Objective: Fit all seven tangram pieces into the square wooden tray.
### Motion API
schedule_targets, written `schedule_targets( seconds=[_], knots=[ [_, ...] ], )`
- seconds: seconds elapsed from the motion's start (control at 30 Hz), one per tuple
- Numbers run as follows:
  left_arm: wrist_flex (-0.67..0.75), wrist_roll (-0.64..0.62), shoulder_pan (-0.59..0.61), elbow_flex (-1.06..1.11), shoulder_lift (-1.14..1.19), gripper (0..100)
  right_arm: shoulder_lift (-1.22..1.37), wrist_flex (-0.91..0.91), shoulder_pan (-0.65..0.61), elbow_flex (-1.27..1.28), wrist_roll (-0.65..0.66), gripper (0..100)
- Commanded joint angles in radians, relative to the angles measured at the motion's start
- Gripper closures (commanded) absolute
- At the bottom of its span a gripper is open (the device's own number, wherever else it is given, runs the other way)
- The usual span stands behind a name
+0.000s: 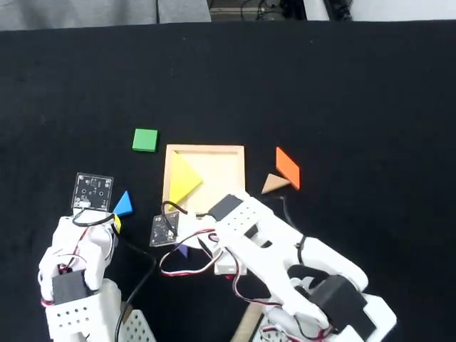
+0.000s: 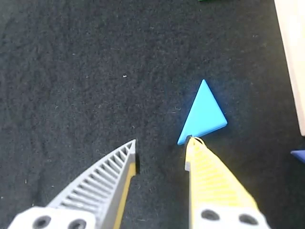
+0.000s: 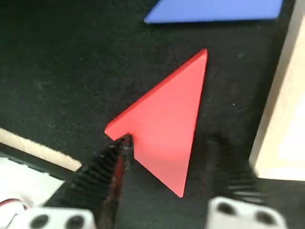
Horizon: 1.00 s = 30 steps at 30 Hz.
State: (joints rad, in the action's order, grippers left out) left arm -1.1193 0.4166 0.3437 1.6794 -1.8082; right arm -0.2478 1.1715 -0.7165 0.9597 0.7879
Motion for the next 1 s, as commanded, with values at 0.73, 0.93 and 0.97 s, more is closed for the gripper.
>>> schedule_targets(
  seconds=[0.73, 0.93, 0.97],
  knots=[
    [0.023, 0.005, -0.001, 0.021, -0.011, 82, 0.022, -0.029, -0.075, 0.053, -0.068, 64.9],
    [0.023, 0.005, -0.001, 0.021, -0.011, 82, 0.021, -0.04, -0.003, 0.038, -0.061, 77.3],
    [0.023, 0.005, -0.001, 0.021, -0.011, 82, 0.021, -0.043, -0.002, 0.033, -0.064, 81.6]
  ],
)
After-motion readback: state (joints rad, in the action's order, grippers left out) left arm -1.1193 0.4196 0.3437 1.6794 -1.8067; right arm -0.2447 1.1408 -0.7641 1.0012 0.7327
